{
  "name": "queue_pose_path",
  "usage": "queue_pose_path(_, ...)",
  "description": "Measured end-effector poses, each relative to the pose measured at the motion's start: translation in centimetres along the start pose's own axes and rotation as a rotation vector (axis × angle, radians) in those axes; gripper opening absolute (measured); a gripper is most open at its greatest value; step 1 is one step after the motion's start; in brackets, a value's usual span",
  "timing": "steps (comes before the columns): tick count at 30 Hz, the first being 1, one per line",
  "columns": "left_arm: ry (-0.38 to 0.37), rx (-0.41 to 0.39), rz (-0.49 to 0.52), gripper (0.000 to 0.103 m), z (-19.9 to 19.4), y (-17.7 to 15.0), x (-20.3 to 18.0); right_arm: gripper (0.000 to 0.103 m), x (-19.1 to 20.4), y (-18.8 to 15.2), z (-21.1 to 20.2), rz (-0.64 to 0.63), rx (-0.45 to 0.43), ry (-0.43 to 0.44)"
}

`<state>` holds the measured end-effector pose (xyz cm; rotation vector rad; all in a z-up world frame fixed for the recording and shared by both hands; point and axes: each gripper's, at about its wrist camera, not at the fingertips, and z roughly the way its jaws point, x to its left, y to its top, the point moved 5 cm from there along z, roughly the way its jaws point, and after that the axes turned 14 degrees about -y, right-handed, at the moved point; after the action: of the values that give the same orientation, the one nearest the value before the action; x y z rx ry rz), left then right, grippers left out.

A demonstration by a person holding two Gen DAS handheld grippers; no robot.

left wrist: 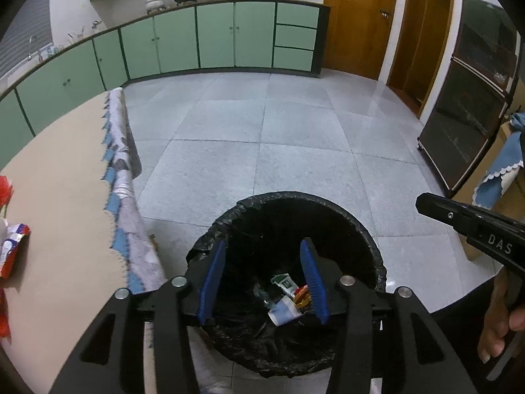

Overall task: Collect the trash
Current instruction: 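Carry the wrapper and hat to the black bin and release both, then return to the table and grasp the orange mesh net with the left tool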

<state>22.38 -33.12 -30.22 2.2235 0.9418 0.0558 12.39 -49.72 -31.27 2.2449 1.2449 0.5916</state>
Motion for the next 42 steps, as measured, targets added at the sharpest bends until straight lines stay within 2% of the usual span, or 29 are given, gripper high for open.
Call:
queue_pose_path(2,0.015,-0.020,-0.005,0.053,-1.0,-0.1,0.4,0.015,0.3,0.1,-0.5,-0.005,-0.012,0.003)
queue_pose_path(10,0.080,-0.114,-0.062,0.057,-7.5,-1.4,3.5,0.016,3.7,0.6,-3.5,-0.062,-0.053,0.050)
queue_pose_path(15,0.173,-0.181,-0.103,0.063,-13.0,-3.2,6.7,0.024,8.5,0.9,-6.1,-0.131,-0.089,0.125)
queue_pose_path(18,0.240,-0.229,-0.148,0.070,-16.7,-4.6,9.4,0.029,12.0,0.6,-7.3,-0.182,-0.099,0.178)
queue_pose_path(25,0.419,-0.338,-0.280,0.073,-25.5,-9.1,16.9,0.031,20.7,-1.1,-8.8,-0.307,-0.096,0.291)
queue_pose_path(30,0.503,-0.394,-0.370,0.074,-30.0,-12.0,22.2,0.031,26.2,-2.2,-9.7,-0.374,-0.092,0.359)
queue_pose_path(35,0.534,-0.409,-0.414,0.074,-31.2,-13.4,25.8,0.031,30.1,-2.7,-10.1,-0.422,-0.085,0.396)
queue_pose_path(42,0.517,-0.375,-0.440,0.074,-28.8,-13.9,29.1,0.031,33.7,-3.6,-9.8,-0.468,-0.070,0.406)
